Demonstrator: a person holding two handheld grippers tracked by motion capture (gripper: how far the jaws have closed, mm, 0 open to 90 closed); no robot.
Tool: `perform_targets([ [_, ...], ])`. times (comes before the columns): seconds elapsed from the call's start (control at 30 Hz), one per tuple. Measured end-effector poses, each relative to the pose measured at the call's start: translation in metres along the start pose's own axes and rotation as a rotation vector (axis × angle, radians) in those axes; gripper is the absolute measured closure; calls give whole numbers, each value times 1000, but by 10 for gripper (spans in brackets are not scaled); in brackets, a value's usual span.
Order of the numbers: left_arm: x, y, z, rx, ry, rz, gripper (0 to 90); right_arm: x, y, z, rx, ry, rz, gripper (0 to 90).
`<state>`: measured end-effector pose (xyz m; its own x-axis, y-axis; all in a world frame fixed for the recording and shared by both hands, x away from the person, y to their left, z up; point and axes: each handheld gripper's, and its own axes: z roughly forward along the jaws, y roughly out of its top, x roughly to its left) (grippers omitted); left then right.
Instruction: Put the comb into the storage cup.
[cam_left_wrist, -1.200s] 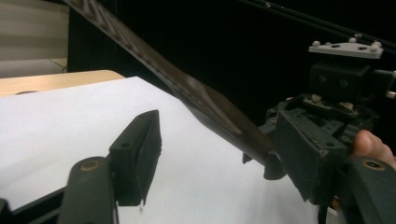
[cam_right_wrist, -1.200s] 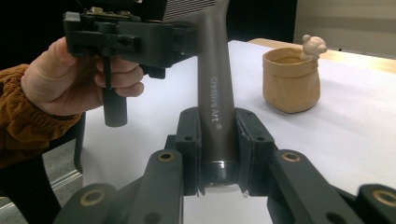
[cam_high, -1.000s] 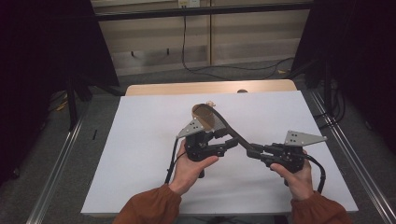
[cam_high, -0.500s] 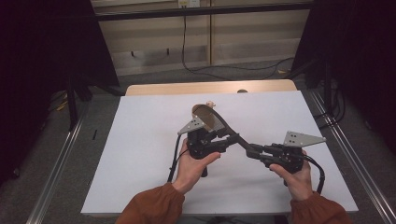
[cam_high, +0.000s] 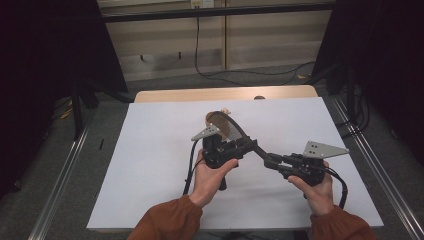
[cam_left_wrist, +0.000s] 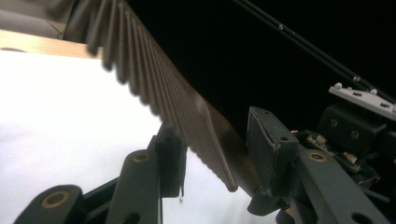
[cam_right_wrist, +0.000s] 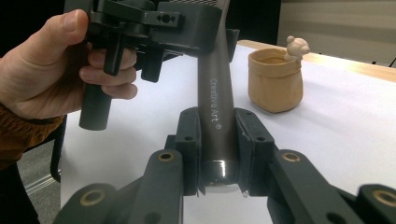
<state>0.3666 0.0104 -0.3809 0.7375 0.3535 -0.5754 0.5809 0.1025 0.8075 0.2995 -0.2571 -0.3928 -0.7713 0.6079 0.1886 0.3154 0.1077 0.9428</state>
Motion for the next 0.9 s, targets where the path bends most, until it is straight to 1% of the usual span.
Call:
perform_targets([
  [0.03,0,0,0,2,8,-6,594,0,0,0,-1,-1,-1,727],
  [0.1,0,0,2,-7,6,-32,610,1,0,1,-1,-10,-7,727],
  [0.3,1,0,4,-4,1,-57,630,-1,-1,0,-5,-19,-5,727],
  [0.37,2,0,4,-6,-10,-74,644,-1,-2,1,-1,-21,-5,726],
  [0.43,2,0,3,-7,-15,-76,660,0,-3,2,1,-19,-5,725],
  [0.47,2,1,3,-4,-21,-69,667,0,-3,3,7,-20,-9,726],
  [0.5,2,1,3,-12,-26,-81,676,0,-3,3,10,-20,-14,725],
  [0.57,1,1,2,-14,-32,-77,687,1,-3,4,14,-19,-20,725],
  [0.67,1,2,2,-16,-40,-89,701,2,-3,5,24,-20,-24,725],
  [0.9,2,3,2,-15,-64,-101,719,1,-3,8,33,-9,-27,722],
])
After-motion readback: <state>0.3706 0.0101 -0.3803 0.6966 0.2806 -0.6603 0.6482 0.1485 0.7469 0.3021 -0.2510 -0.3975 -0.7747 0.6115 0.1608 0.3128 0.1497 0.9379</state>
